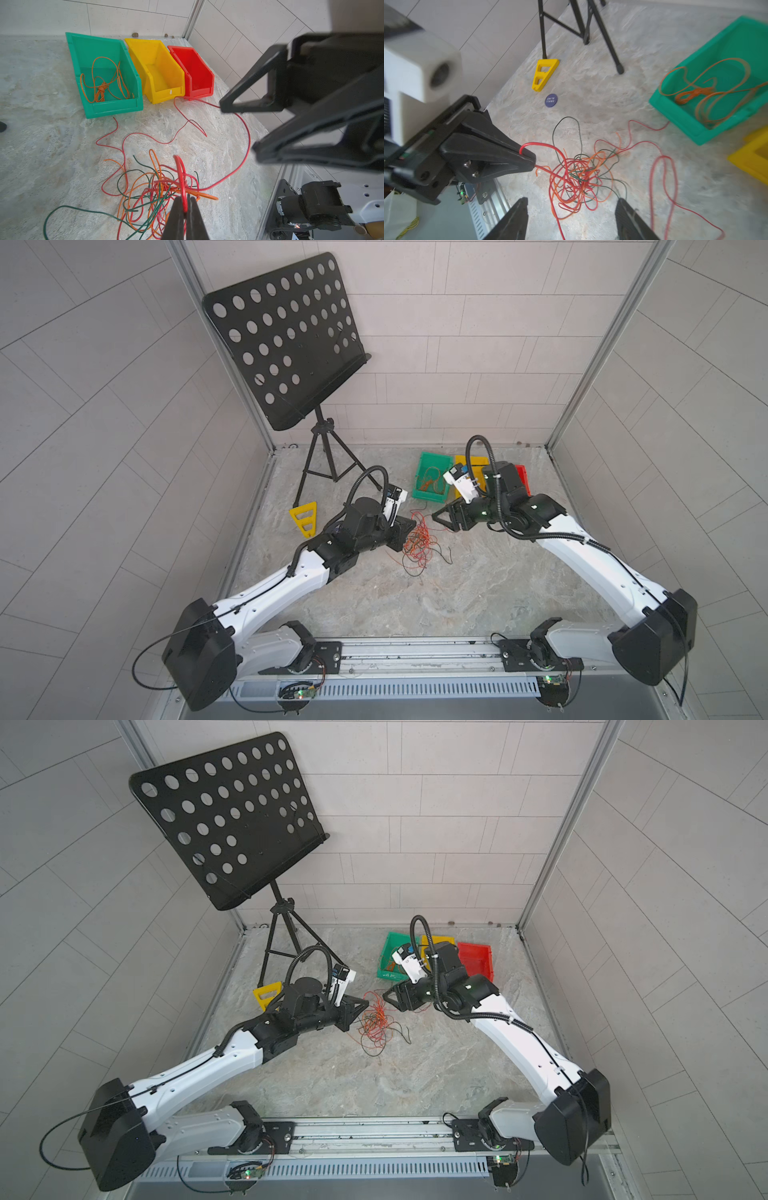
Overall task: Untangle and sort cables by color
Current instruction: Untie the cable.
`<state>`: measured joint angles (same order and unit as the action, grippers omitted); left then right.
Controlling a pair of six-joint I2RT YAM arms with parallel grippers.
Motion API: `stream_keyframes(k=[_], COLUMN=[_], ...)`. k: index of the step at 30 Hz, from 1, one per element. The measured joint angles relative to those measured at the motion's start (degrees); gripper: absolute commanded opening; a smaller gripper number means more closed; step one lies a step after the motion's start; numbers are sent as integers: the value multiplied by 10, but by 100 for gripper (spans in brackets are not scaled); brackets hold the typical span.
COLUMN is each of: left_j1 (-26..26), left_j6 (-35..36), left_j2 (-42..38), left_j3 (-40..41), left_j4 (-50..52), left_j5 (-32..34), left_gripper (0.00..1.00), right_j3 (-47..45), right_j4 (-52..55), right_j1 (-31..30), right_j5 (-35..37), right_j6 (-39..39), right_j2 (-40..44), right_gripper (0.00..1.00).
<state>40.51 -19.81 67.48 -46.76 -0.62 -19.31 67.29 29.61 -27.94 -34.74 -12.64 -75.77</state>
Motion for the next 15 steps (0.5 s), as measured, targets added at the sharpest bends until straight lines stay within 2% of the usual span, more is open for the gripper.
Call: stream_keyframes(k=[4, 15], left_j1=[-2, -26], left_j6=[1, 0], left_j2=[0, 0], left_j3=[-1, -57], left_j4=[5, 22], left_j5=[3, 9], left_gripper=[0, 0], right_j3=[-8, -60], right_j4=[-24, -68], right_j1=[-13, -14], right_j5=[-9, -17], right_j6=[-23, -55], right_j2=[-57, -132], right_gripper=[49, 39])
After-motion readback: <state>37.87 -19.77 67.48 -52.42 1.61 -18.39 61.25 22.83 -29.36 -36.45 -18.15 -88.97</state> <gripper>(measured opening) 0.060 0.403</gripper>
